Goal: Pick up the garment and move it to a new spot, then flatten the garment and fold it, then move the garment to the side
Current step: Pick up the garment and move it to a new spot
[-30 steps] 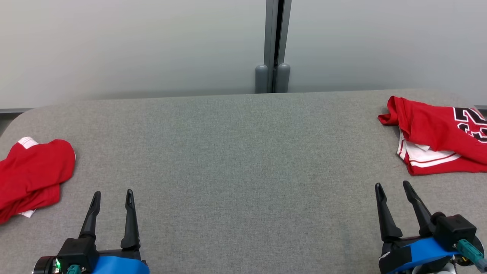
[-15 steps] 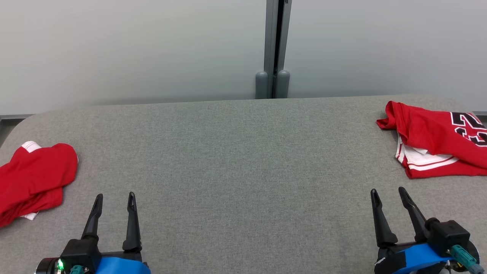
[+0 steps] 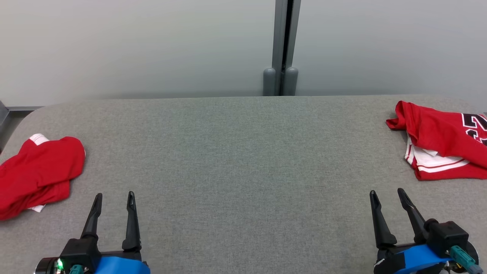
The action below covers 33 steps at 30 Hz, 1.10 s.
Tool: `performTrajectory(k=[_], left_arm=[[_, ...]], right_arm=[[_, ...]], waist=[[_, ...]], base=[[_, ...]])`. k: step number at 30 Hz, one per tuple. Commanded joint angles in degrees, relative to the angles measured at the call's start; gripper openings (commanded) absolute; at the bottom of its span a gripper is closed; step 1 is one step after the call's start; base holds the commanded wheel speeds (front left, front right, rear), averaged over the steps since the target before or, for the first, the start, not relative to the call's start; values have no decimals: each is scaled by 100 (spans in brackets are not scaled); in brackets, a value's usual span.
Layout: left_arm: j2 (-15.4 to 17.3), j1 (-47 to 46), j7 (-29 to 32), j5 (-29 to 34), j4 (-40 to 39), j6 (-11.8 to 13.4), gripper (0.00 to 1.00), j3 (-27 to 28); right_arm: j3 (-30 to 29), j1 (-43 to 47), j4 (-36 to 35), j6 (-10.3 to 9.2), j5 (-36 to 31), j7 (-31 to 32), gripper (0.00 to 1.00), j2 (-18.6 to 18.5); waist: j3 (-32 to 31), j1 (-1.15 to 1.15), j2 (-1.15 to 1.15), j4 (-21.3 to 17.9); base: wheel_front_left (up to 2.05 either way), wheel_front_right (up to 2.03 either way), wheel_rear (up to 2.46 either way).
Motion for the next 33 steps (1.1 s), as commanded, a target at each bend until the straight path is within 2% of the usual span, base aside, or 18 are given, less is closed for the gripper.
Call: performTrajectory(k=[1, 7, 22, 33], left_arm=[[-4, -70, -15, 19, -5, 26, 100, 21], [-4, -55, -15, 44, -9, 56, 100, 84], [16, -10, -15, 91, 15, 56, 100, 323], [63, 41, -15, 114, -59, 117, 100, 535]], right_arm=[[-4, 45, 8, 1, -29, -20, 100, -15], [36, 67, 19, 1, -14, -20, 100, 15], [130, 32, 79, 1, 53, -20, 100, 58], [144, 75, 101, 1, 41, -20, 100, 101]], waist=[[17, 0, -1, 88], [11, 0, -1, 326], [-12, 0, -1, 1390], [-39, 0, -1, 1950]], base=[[0, 0, 0], [0, 0, 0], [0, 0, 0], [0, 0, 0]])
